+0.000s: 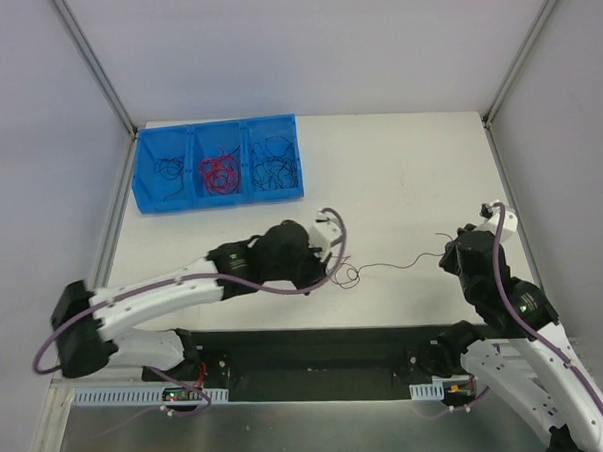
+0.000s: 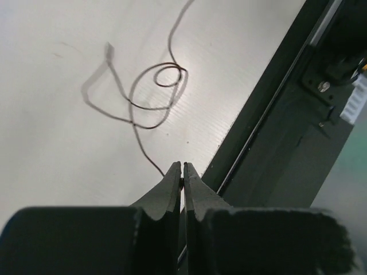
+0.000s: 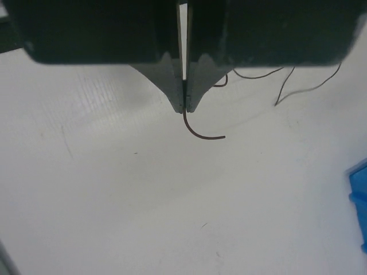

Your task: Untangle the cables

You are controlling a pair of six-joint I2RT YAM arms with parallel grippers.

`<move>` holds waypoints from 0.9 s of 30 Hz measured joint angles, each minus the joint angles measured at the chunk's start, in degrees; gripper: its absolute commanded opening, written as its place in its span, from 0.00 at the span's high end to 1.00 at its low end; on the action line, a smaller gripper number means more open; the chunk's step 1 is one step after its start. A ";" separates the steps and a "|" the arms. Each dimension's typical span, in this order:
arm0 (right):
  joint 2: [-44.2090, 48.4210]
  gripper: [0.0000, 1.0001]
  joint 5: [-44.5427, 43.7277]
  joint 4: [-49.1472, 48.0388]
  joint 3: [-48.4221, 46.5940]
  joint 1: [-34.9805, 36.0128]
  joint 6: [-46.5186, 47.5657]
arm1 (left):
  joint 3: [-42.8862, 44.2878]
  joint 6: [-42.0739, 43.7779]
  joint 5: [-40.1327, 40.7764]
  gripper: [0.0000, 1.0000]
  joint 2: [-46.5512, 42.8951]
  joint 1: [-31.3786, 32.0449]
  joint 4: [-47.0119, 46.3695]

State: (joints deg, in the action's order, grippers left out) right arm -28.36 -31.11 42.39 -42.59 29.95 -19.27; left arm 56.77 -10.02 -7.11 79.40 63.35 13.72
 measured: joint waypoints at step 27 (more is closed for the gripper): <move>-1.42 1.00 -28.22 11.58 -8.59 -3.61 0.26 | 2.89 4.37 39.82 1.00 -39.89 -46.75 24.02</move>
State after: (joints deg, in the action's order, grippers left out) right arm -29.78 -59.33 53.98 -51.18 26.35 -19.00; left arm 59.66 -5.65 32.71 39.51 16.60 37.74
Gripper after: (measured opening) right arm 0.009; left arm 0.007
